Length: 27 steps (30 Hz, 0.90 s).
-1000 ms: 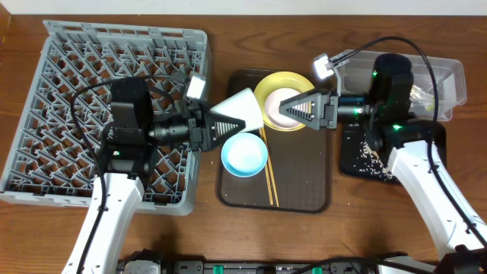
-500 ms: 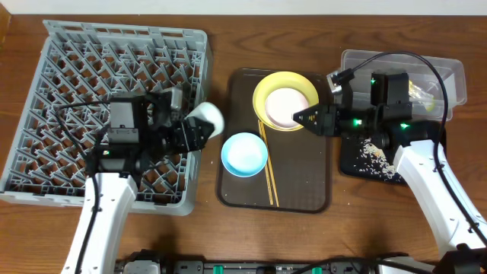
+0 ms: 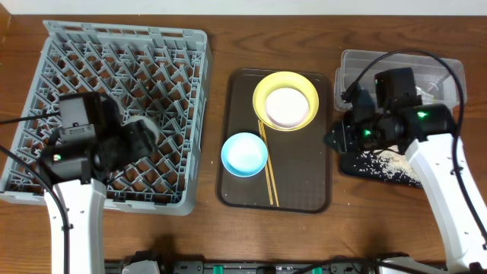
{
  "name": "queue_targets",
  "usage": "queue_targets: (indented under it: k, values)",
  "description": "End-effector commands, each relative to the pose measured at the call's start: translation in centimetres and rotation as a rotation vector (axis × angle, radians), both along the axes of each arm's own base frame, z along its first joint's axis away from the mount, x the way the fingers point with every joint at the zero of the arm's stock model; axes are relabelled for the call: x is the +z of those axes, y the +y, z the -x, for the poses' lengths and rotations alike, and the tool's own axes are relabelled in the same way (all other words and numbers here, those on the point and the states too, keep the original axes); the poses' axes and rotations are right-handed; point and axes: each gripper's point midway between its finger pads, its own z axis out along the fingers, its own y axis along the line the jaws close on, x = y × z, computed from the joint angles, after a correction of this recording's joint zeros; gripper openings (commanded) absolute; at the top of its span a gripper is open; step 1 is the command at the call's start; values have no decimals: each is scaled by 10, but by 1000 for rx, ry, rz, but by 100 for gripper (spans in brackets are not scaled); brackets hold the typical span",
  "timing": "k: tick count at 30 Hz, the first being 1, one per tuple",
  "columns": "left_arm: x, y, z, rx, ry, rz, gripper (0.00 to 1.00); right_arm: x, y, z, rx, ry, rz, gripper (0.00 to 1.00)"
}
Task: Sort waste into correct bins and load items into the dishwasher
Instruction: 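Place the white bowl into the dish rack with the left gripper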
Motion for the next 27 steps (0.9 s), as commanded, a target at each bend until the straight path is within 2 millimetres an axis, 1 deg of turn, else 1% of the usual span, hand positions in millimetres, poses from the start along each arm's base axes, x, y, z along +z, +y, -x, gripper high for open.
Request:
queue_targets:
  k: [1,10,14,15,16,19,21,23,24,27]
  values:
    - [-10,13,2,30,59,-34,38,5,-13,-4,21,-52,78,47]
    - [-57,11,13,24,307,18,38,5,-13,-4,21,-51,78,48]
    - [-78,11,13,21,400,39,39,5,-13,-4,21,-49,78,48]
    - [-84,11,12,21,420,43,44,5,-13,-4,21,-49,78,48]
    - [-89,11,11,21,434,46,52,5,-13,-4,21,-49,78,48]
    - [-101,12,8,20,468,53,57,5,-13,-4,21,-48,78,48]
    - [-108,12,6,19,484,56,65,5,-13,-3,21,-46,78,48]
    - [-110,12,5,19,487,57,79,4,-13,-3,21,-46,78,48]
    - [-110,12,5,19,484,56,82,4,-13,-3,21,-45,78,48]
    - [-105,13,3,20,464,52,88,4,-13,-2,21,-40,79,51]
